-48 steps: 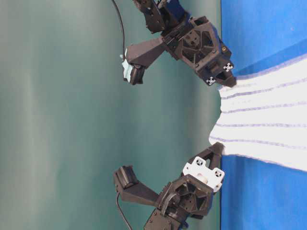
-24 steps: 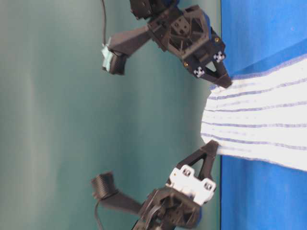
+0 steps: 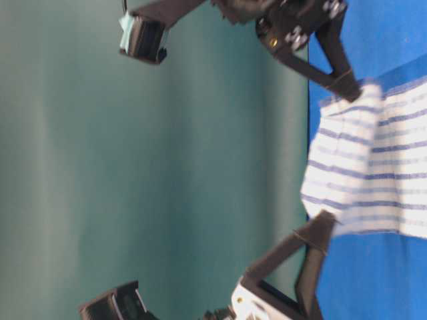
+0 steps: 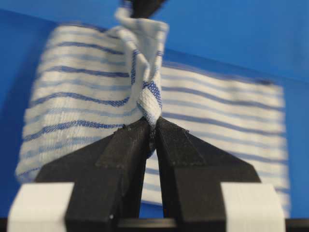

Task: Fold the blue towel.
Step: 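Fold the top end down onto the bottom half with both grippers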

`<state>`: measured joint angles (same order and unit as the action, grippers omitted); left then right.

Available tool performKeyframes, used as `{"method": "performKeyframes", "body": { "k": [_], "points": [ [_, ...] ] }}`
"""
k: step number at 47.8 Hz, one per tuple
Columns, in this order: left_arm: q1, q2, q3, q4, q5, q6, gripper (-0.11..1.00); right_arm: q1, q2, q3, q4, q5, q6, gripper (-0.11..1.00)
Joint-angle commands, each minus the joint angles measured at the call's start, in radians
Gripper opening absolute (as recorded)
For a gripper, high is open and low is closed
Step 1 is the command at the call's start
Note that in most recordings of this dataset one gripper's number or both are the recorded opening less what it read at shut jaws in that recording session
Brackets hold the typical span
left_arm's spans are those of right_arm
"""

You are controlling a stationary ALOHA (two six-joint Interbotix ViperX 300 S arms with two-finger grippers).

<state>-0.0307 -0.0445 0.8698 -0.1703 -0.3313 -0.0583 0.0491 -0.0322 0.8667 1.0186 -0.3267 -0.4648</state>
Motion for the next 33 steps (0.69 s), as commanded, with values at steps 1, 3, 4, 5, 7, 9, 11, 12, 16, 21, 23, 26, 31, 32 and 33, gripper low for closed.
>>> {"method": "performKeyframes", "body": {
  "k": [1, 3, 4, 5, 7, 9, 11, 12, 16, 21, 23, 26, 31, 32, 33],
  "points": [
    [-0.049, -0.014, -0.011, -0.002, -0.009, -0.011, 0.04, 0.055, -0.026, 0.0, 0.034, -0.031, 0.0, 0.04],
    [-0.069, -0.011, -0.014, -0.002, -0.009, -0.02, 0.04, 0.078, -0.026, 0.002, 0.048, -0.038, 0.0, 0.04],
    [-0.078, -0.009, -0.014, -0.002, -0.009, -0.025, 0.04, 0.091, -0.026, 0.002, 0.054, -0.043, 0.0, 0.04],
    [-0.087, -0.006, -0.015, -0.002, -0.009, -0.028, 0.04, 0.103, -0.026, 0.002, 0.058, -0.048, 0.0, 0.04],
    [-0.104, 0.002, -0.017, -0.002, -0.012, -0.035, 0.04, 0.123, -0.026, 0.002, 0.069, -0.057, 0.0, 0.04],
    [-0.115, 0.006, -0.017, -0.002, -0.012, -0.04, 0.04, 0.147, -0.026, 0.002, 0.083, -0.071, 0.0, 0.04],
    [-0.124, 0.012, -0.017, -0.002, -0.012, -0.041, 0.04, 0.161, -0.025, 0.002, 0.094, -0.08, 0.0, 0.04],
    [-0.129, 0.015, -0.017, -0.002, -0.014, -0.041, 0.04, 0.169, -0.025, 0.002, 0.1, -0.084, 0.0, 0.04],
    [-0.147, 0.026, -0.02, -0.002, -0.014, -0.043, 0.04, 0.19, -0.023, 0.002, 0.12, -0.091, 0.0, 0.04],
    [-0.166, 0.035, -0.026, -0.002, -0.012, -0.041, 0.04, 0.21, -0.021, 0.0, 0.13, -0.092, 0.0, 0.04],
    [-0.172, 0.038, -0.028, -0.002, -0.014, -0.043, 0.04, 0.218, -0.02, -0.003, 0.132, -0.092, 0.0, 0.04],
    [-0.179, 0.043, -0.029, -0.002, -0.014, -0.043, 0.04, 0.222, -0.018, -0.005, 0.132, -0.091, 0.0, 0.04],
    [-0.19, 0.046, -0.029, -0.002, -0.014, -0.043, 0.04, 0.227, -0.012, -0.009, 0.135, -0.087, 0.0, 0.04],
    [-0.192, 0.046, -0.029, -0.002, -0.014, -0.043, 0.04, 0.227, -0.011, -0.009, 0.137, -0.087, 0.0, 0.04],
    [-0.193, 0.046, -0.031, -0.002, -0.014, -0.043, 0.04, 0.23, -0.011, -0.009, 0.138, -0.087, 0.0, 0.04]
  ]
}}
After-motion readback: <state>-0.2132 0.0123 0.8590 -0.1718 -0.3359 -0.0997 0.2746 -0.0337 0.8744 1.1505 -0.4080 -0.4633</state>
